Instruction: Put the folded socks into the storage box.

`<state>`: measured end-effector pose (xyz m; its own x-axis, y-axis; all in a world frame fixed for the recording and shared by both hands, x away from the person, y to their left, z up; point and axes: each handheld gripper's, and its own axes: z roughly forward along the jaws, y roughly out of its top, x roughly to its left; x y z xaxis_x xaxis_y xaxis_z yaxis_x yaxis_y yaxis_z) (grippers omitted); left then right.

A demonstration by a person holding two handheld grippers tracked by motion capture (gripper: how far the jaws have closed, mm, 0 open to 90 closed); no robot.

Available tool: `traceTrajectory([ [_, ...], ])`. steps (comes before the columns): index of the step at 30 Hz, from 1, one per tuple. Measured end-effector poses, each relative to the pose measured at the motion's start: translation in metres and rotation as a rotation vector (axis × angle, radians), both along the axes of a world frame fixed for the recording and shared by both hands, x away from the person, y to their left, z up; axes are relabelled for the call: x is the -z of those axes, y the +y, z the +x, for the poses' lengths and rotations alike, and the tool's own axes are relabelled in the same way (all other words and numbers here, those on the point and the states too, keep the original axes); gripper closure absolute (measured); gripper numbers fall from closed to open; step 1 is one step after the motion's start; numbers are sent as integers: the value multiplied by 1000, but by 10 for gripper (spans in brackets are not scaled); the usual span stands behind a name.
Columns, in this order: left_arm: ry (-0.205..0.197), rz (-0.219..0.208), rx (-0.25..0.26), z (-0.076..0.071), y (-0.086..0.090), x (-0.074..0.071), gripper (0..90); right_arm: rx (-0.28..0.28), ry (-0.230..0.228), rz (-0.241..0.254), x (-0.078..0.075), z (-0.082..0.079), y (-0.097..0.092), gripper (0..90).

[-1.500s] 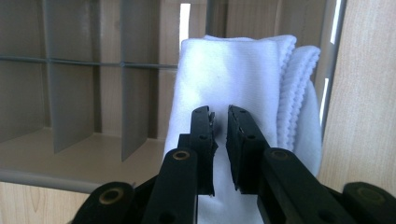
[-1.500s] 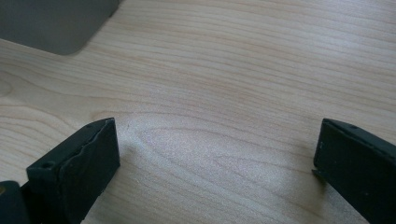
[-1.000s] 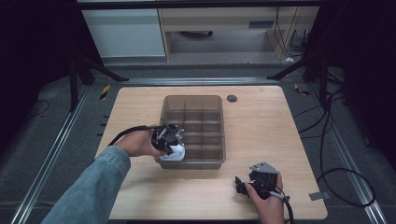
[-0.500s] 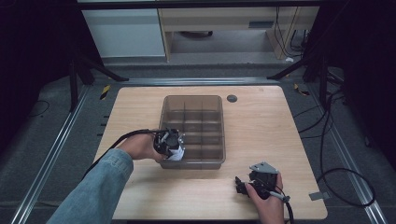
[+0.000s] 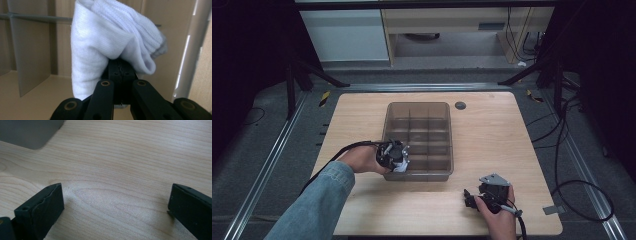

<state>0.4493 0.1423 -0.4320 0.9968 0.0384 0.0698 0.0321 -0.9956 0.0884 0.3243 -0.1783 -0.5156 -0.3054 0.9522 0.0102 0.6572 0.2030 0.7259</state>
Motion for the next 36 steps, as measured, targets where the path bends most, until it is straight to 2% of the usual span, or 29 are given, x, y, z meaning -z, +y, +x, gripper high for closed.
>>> traceTrajectory([
  [5,-11,-44,3,-3,5,-12,884,-1,-2,-2,0,0,0,6],
  [8,-18,-100,-7,-3,9,-26,881,-1,-2,-2,0,0,0,6],
  [12,-37,-123,-2,-3,8,-39,881,0,0,-1,0,0,0,6],
  [21,-52,-125,7,2,1,-45,895,0,-3,-4,0,0,0,6],
  [25,-60,-141,3,3,-1,-45,895,-2,-4,-4,0,0,0,6],
  [30,-93,-150,-9,5,-9,-49,883,-2,-4,-5,0,0,0,6],
  [33,-95,-151,-5,5,-12,-49,873,-3,-4,-4,0,0,0,6],
  [36,-107,-117,1,5,-16,-44,867,-3,-4,-5,0,0,0,6],
])
